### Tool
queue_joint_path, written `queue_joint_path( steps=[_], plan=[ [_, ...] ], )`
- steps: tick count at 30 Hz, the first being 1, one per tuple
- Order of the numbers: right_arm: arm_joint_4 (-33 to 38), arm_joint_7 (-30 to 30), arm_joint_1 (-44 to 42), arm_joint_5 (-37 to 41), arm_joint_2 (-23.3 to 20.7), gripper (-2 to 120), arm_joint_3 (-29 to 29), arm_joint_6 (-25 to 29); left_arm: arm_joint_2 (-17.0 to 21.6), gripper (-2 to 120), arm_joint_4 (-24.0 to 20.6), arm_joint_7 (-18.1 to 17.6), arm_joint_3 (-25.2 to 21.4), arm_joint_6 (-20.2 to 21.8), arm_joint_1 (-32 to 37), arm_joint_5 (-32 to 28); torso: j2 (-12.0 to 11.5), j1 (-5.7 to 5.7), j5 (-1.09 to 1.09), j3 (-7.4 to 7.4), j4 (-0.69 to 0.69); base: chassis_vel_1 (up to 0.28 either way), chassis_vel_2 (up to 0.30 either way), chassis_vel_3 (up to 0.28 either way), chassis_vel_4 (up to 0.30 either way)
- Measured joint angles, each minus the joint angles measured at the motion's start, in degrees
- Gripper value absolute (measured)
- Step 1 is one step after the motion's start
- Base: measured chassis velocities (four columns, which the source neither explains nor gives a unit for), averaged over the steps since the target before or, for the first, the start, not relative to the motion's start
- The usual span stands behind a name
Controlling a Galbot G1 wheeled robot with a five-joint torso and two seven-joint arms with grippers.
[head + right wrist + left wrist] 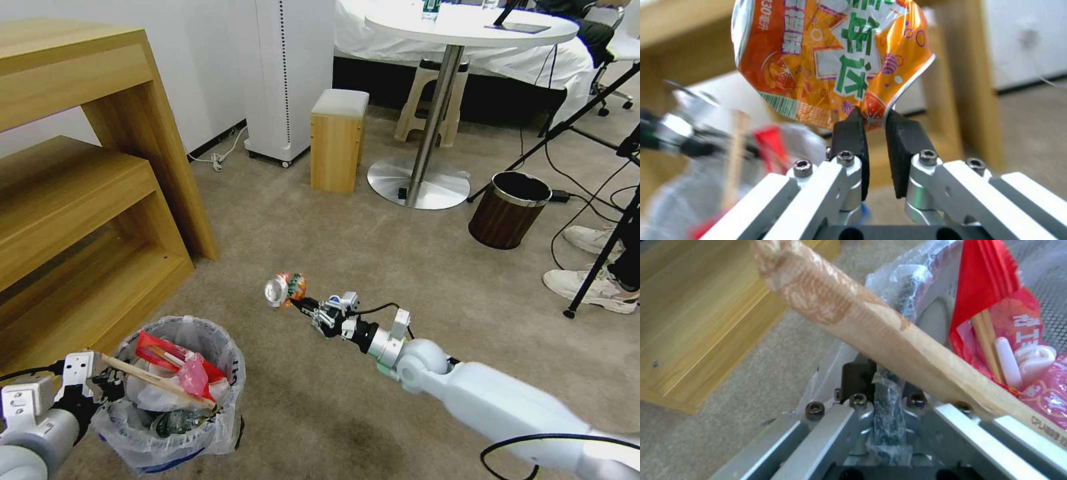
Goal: Pick up the trash bin and place the garbage on the floor into it.
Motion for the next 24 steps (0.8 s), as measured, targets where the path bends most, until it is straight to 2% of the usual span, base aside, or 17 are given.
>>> queue_joint_path(
  steps=[2, 3, 6, 7, 9, 10, 13, 16, 24],
  plan=[
    [4.5, 1.5, 4.4, 1.5, 0.6, 9, -3.9, -1.4, 0.4, 0, -0.9, -0.4, 0.1, 0.3, -0.3, -0.3, 0.0, 0.00, 0.01, 0.00, 0.00, 0.000, 0.000, 0.000, 0.000],
    [4.5, 1.5, 4.4, 1.5, 0.6, 9, -3.9, -1.4, 0.4, 0, -0.9, -0.4, 0.1, 0.3, -0.3, -0.3, 0.0, 0.00, 0.01, 0.00, 0.00, 0.000, 0.000, 0.000, 0.000],
    [6.9, 3.1, 11.7, 3.7, 1.9, 9, -10.7, -2.4, 0.7, 0, -1.8, -0.9, 0.1, 0.6, -0.6, -0.8, 0.0, 0.00, 0.00, 0.00, 0.01, 0.000, 0.000, 0.000, 0.000],
    [6.9, 3.1, 11.7, 3.7, 1.9, 9, -10.7, -2.4, 0.7, 0, -1.8, -0.9, 0.1, 0.6, -0.6, -0.8, 0.0, 0.00, 0.00, 0.00, 0.01, 0.000, 0.000, 0.000, 0.000],
    [7.3, 4.0, 15.3, 5.0, 3.0, 9, -14.9, -3.2, 0.7, 0, -2.1, -1.1, 0.1, 0.7, -0.7, -1.0, 0.0, 0.00, -0.02, 0.00, 0.01, 0.000, 0.000, 0.000, 0.000],
    [6.8, 5.3, 18.0, 6.4, 4.7, 9, -18.9, -3.5, 0.7, 0, -2.5, -1.2, 0.1, 0.7, -0.8, -1.2, 0.0, 0.00, -0.01, 0.00, 0.01, 0.000, 0.000, 0.000, 0.000],
    [6.0, 6.8, 19.4, 8.2, 6.5, 9, -22.2, -4.1, 0.7, 0, -2.8, -1.3, -0.1, 0.7, -0.8, -1.5, 0.0, 0.00, -0.02, 0.01, 0.00, 0.000, 0.000, 0.000, 0.000],
    [4.2, 8.2, 19.8, 9.1, 8.8, 9, -24.8, -4.1, 1.0, 0, -3.1, -1.5, -0.4, 0.7, -1.0, -2.0, 0.0, 0.00, -0.01, 0.00, 0.00, 0.000, 0.000, 0.000, 0.000],
    [1.4, 10.8, 18.7, 10.2, 12.0, 9, -26.3, -4.5, 1.7, 0, -3.6, -1.9, -0.7, 0.8, -1.4, -3.2, 0.0, 0.00, -0.01, 0.01, -0.01, 0.000, 0.000, 0.000, 0.000]
  ],
)
